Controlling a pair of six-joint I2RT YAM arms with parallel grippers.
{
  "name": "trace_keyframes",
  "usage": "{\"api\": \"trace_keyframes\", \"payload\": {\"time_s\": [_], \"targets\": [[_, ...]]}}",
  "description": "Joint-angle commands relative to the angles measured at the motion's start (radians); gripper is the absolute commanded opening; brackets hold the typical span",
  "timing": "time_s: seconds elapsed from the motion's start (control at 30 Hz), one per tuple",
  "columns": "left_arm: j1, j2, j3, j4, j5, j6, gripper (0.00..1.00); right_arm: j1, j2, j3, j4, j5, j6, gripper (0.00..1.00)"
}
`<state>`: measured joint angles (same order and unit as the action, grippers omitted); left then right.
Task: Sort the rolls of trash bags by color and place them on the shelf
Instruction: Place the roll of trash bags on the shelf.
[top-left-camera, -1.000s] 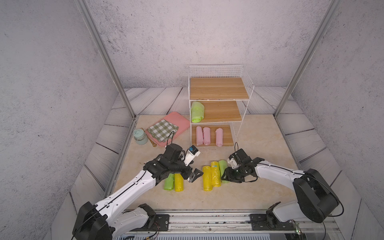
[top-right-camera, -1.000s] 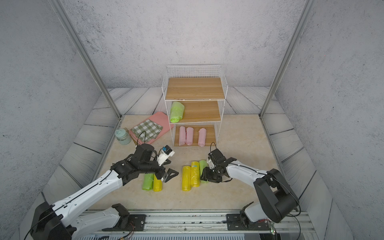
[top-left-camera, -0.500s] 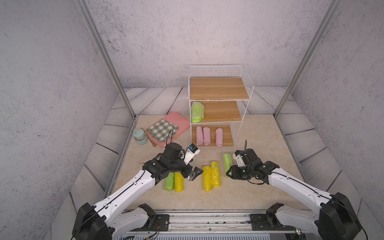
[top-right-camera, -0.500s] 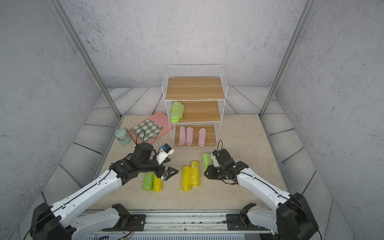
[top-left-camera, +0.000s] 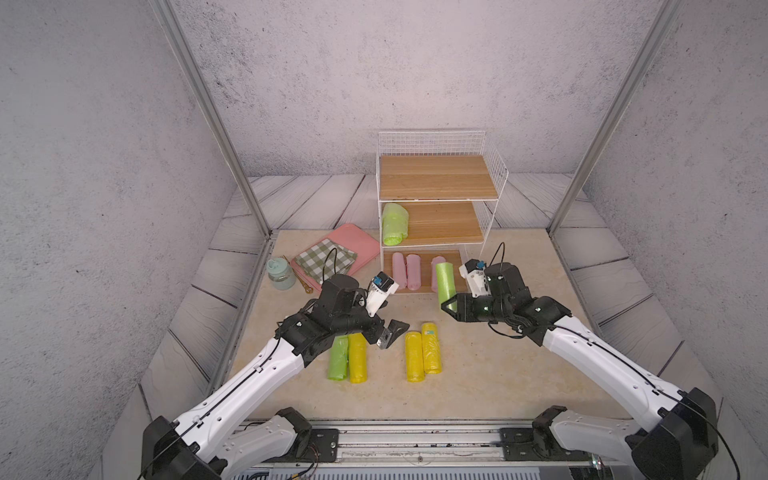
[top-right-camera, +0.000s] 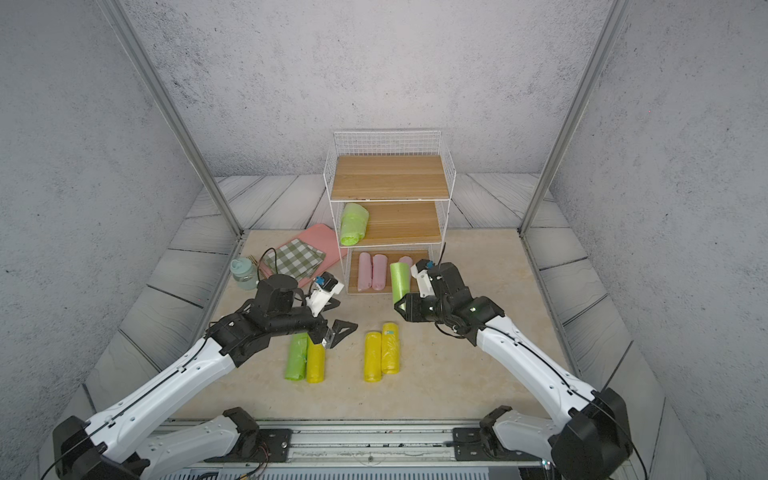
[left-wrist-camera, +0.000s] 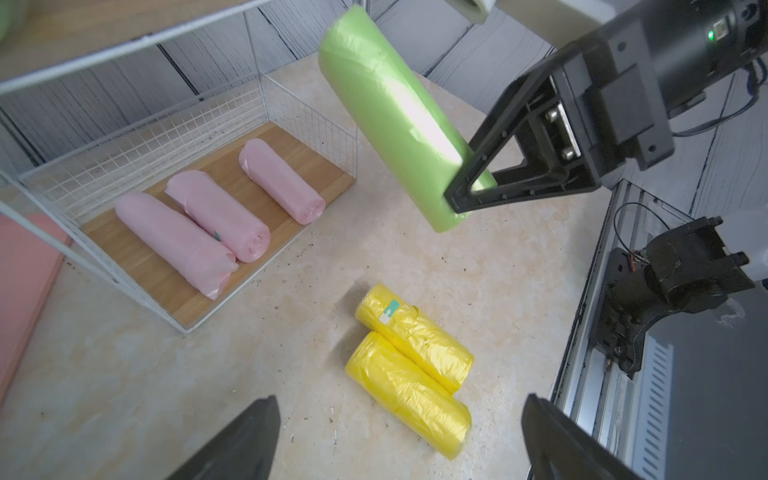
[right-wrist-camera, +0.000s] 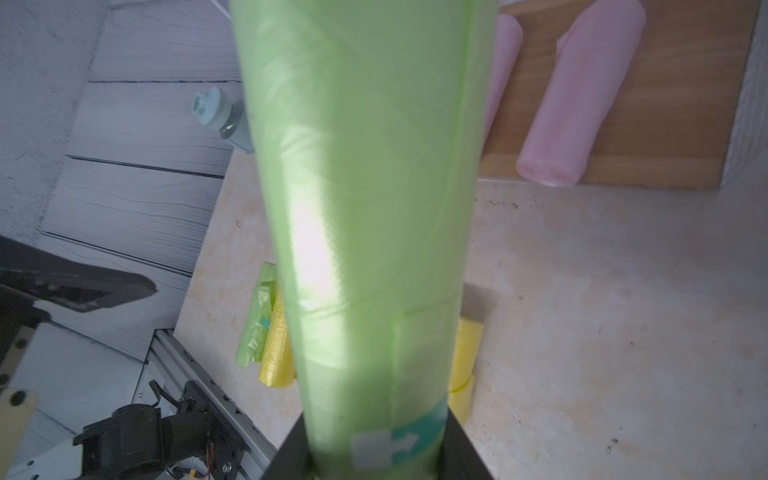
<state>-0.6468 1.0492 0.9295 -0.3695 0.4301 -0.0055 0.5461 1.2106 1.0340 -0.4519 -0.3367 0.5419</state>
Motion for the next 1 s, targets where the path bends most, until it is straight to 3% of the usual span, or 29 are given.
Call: {"api": "trace_keyframes", "payload": {"time_s": [0.0, 0.27, 0.53, 0.8, 0.97], "targets": [[0.016, -0.014, 0.040, 0.002, 0.002, -0.019, 0.97, -0.024, 0.061, 0.099, 0.051, -0.067, 0.003, 0.00], [0.074, -0.001, 0.069, 0.074, 0.019, -0.074, 0.97, -0.087, 0.213, 0.262, 0.174, -0.190, 0.132, 0.00], [0.105, 0.037, 0.090, 0.096, 0.060, -0.097, 0.97, -0.094, 0.395, 0.433, 0.282, -0.223, 0.248, 0.00], [0.117, 0.020, 0.046, 0.104, 0.062, -0.099, 0.97, -0.096, 0.501, 0.462, 0.472, -0.218, 0.400, 0.00], [0.137, 0.010, 0.024, 0.095, 0.057, -0.093, 0.97, -0.097, 0.572, 0.512, 0.499, -0.235, 0.453, 0.00]]}}
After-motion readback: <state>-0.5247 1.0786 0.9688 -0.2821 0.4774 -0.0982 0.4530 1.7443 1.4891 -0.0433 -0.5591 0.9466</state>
